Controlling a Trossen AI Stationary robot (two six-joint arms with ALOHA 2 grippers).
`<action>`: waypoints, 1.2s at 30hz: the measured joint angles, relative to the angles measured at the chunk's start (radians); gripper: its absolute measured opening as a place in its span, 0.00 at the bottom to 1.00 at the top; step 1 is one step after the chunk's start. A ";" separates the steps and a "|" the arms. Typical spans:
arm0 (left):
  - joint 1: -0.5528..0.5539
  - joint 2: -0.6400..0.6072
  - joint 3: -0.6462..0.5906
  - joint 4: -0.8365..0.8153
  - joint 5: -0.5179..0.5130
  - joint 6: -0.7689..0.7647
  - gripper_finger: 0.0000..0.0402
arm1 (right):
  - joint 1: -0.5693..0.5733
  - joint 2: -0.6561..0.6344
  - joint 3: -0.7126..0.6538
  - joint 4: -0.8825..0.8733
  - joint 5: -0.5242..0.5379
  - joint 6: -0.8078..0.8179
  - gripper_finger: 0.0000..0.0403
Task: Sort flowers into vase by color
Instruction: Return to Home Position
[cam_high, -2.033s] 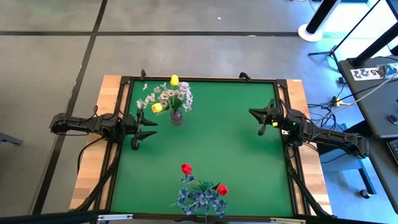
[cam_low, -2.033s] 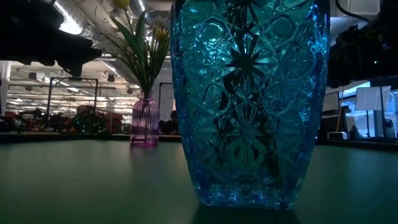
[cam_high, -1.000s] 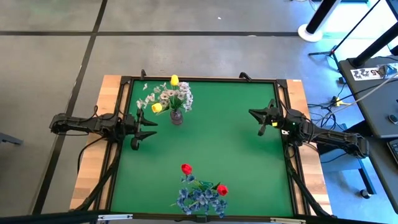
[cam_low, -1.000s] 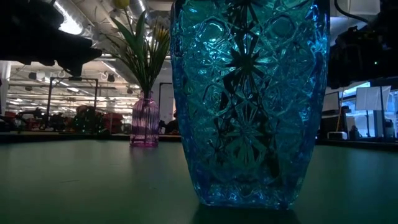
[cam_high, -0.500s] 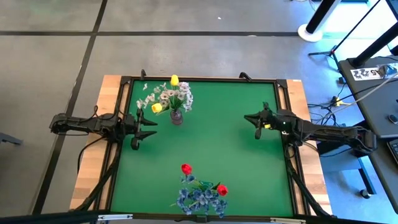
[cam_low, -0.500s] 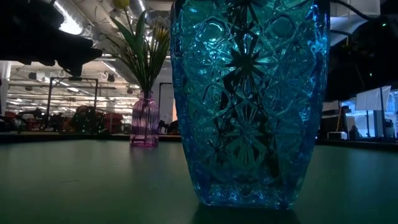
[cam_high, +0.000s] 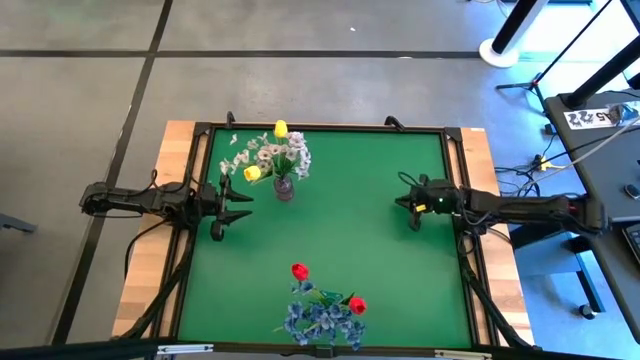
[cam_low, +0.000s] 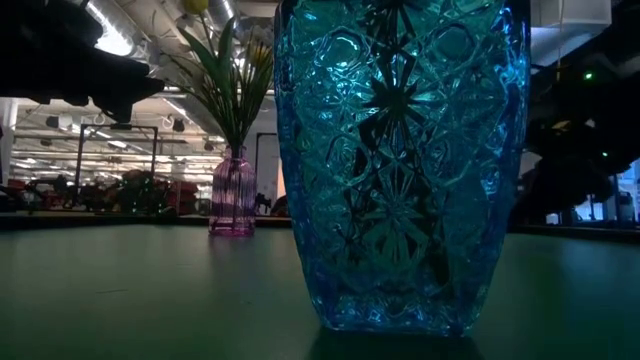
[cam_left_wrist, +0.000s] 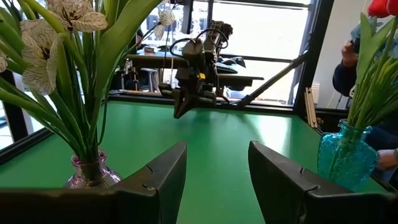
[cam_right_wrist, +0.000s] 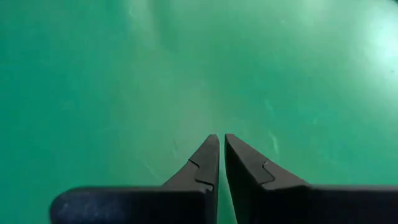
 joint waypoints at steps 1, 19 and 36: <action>0.000 0.000 0.000 0.000 0.000 0.000 0.42 | 0.000 -0.027 -0.001 -0.013 0.000 0.002 0.07; 0.000 0.000 0.000 0.000 -0.003 0.000 0.42 | 0.165 -0.419 0.002 -0.043 0.003 0.002 0.07; 0.000 0.000 0.000 0.000 -0.003 0.000 0.42 | 0.242 -0.636 0.002 -0.041 0.002 0.002 0.07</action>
